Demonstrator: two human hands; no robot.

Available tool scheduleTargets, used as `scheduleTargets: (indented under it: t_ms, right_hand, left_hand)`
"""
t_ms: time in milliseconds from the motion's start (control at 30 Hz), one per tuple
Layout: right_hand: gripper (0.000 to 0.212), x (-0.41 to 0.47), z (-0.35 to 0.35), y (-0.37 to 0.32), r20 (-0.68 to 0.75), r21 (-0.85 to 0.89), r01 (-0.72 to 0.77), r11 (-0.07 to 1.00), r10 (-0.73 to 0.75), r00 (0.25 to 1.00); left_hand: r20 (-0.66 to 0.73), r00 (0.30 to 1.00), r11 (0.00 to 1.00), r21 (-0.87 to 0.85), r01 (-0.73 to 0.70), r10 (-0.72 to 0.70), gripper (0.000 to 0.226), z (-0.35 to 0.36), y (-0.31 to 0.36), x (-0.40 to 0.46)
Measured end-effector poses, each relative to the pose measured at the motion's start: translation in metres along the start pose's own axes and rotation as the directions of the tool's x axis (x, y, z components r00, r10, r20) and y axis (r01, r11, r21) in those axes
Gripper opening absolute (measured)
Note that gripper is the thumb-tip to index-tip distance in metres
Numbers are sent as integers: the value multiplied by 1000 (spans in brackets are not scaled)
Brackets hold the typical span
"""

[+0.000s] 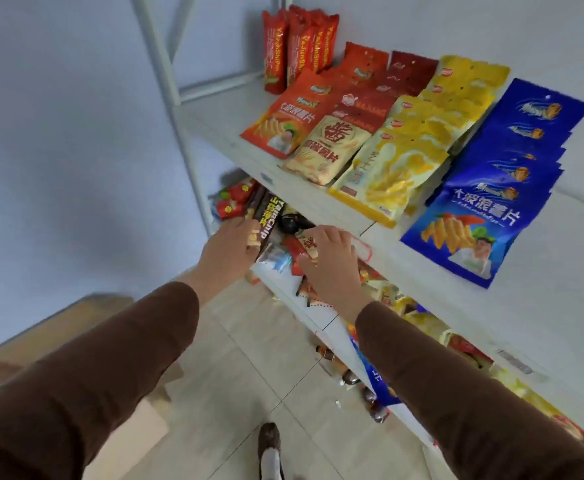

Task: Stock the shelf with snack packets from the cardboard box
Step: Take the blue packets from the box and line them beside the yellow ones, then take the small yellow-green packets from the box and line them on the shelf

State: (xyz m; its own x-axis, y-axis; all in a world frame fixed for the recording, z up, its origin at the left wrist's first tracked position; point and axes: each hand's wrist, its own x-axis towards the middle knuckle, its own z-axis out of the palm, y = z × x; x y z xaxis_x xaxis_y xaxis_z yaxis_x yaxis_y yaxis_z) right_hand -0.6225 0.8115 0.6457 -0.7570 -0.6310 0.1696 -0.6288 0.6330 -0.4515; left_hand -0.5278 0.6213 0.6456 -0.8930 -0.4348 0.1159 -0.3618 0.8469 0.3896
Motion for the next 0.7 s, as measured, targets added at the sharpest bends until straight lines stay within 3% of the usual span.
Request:
scheduleTargets:
  t_ms: [267, 433, 700]
  right_hand:
    - [46, -28, 129, -129, 315, 71, 228, 971, -238, 919]
    - [48, -22, 220, -229, 452, 99, 264, 959, -280, 847]
    - [51, -21, 416, -369, 700, 108, 123, 986, -163, 695]
  left_hand:
    - [91, 922, 926, 77, 370, -376, 45, -26, -174, -141]
    - [91, 839, 844, 53, 534, -536, 49, -44, -301, -199]
    - [228, 687, 700, -30, 713, -690, 48, -24, -524, -271]
